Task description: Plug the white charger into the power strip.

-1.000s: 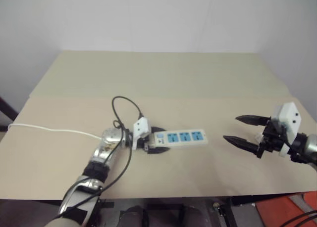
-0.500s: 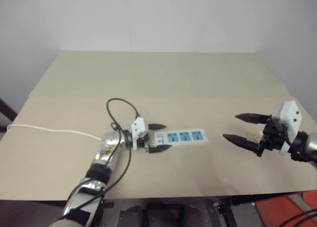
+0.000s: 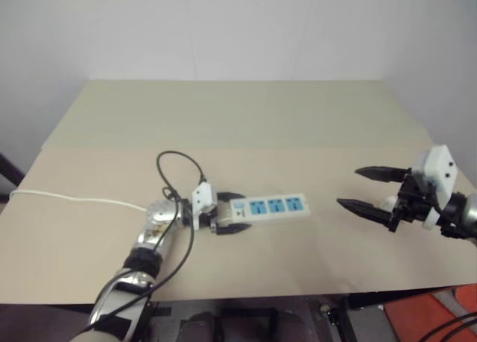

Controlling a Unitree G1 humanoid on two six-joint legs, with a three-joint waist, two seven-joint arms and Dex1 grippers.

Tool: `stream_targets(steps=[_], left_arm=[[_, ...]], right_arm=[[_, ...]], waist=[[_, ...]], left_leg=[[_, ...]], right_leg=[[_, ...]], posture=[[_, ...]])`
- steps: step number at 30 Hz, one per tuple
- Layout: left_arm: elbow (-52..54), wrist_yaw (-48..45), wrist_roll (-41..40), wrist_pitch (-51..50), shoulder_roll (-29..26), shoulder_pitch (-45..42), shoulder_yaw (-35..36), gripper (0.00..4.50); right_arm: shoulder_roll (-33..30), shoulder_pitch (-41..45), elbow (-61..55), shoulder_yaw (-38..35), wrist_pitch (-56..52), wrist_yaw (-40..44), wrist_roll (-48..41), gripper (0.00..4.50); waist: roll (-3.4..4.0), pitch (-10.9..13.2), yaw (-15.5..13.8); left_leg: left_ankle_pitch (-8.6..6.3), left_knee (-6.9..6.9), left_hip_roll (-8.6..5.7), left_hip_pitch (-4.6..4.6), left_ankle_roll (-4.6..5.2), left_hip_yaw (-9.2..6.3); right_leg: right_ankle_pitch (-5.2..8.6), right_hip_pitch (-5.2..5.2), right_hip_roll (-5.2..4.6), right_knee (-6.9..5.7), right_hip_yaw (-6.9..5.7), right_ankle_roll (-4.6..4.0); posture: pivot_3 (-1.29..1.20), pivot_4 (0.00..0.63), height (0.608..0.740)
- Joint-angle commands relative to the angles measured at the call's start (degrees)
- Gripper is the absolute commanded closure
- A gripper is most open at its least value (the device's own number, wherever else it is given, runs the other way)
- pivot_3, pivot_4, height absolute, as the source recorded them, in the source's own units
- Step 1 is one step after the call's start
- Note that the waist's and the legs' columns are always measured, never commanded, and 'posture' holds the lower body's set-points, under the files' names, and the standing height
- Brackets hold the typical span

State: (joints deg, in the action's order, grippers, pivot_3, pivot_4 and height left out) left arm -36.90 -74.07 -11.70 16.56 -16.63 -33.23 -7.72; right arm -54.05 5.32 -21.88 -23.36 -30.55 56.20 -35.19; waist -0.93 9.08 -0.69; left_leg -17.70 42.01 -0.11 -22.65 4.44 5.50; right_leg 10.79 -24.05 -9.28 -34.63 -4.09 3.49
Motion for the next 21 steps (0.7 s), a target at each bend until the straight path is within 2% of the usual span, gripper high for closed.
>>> stream_targets(steps=[1, 10, 21], left_arm=[[-2.74, -0.79, 1.52, 0.01, -0.57, 1.18, -1.17, 1.25], [-2.68, -0.83, 1.52, 0.72, 0.11, 1.29, -1.51, 1.24], [3.76, -2.15, 0.38, -2.47, 1.95, 3.61, -3.34, 1.24]], right_arm=[[-1.02, 0.94, -1.03, -2.18, -0.49, 0.08, -1.57, 0.00], [-2.27, 0.67, 1.77, -2.76, -0.01, 0.96, -1.02, 0.00], [-4.76, 2.59, 13.27, -2.42, 2.94, 1.79, 4.35, 0.00]], waist=[[0.08, -0.07, 0.01], [0.20, -0.19, -0.01], [0.26, -0.22, -0.18]], left_leg=[[-0.01, 0.00, 0.00, 0.01, 0.02, 0.01], [-0.03, -0.01, 0.00, 0.03, 0.05, 0.01], [-0.05, -0.04, -0.02, -0.01, 0.09, 0.05]], right_leg=[[0.00, 0.00, 0.00, 0.00, 0.01, 0.00], [0.00, 0.02, 0.00, 0.04, 0.02, 0.00], [0.00, 0.01, -0.03, 0.14, 0.02, 0.00]], posture=[[0.00, 0.150, 0.740], [0.00, 0.150, 0.740], [0.00, 0.150, 0.740]])
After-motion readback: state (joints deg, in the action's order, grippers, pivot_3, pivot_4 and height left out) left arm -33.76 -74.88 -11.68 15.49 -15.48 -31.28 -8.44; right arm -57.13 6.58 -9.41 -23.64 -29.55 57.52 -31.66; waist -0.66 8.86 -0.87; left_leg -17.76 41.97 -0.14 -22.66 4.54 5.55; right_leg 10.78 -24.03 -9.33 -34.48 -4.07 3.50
